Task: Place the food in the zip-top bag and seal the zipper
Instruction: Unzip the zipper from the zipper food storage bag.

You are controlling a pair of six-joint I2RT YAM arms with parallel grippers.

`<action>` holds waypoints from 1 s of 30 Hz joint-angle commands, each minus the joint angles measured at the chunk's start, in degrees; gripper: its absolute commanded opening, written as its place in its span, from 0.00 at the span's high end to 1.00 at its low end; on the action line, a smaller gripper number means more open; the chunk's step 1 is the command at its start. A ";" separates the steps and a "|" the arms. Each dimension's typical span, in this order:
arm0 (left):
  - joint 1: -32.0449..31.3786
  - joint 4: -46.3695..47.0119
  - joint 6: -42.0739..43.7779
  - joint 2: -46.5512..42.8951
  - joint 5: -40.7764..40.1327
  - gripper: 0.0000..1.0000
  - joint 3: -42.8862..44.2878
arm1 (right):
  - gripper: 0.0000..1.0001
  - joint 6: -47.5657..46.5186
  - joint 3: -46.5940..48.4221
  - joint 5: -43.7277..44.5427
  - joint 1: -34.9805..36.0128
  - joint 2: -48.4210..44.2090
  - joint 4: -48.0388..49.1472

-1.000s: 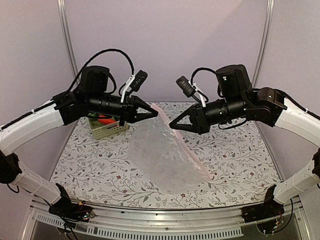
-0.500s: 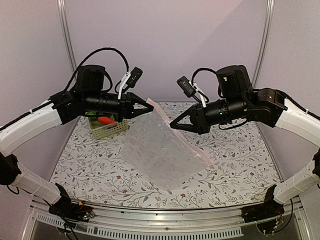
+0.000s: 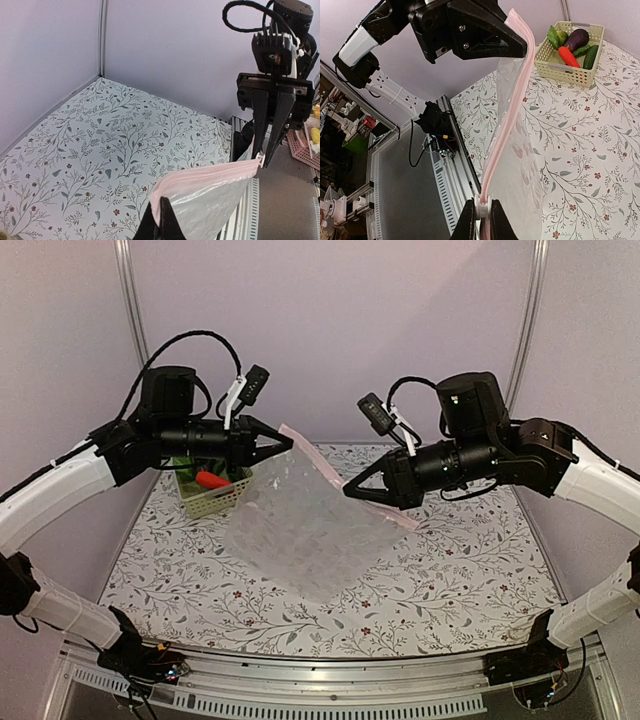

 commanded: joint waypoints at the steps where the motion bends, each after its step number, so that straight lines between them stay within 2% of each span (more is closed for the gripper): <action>1: 3.77 0.56 -0.32 -1.63 -5.74 1.00 -0.96 | 1.00 -0.71 -0.98 -1.81 0.41 -2.68 -1.72; 30: 8.93 -0.68 1.71 -3.80 -8.77 1.00 -1.07 | 1.00 1.03 -5.00 0.78 0.46 -6.29 -1.97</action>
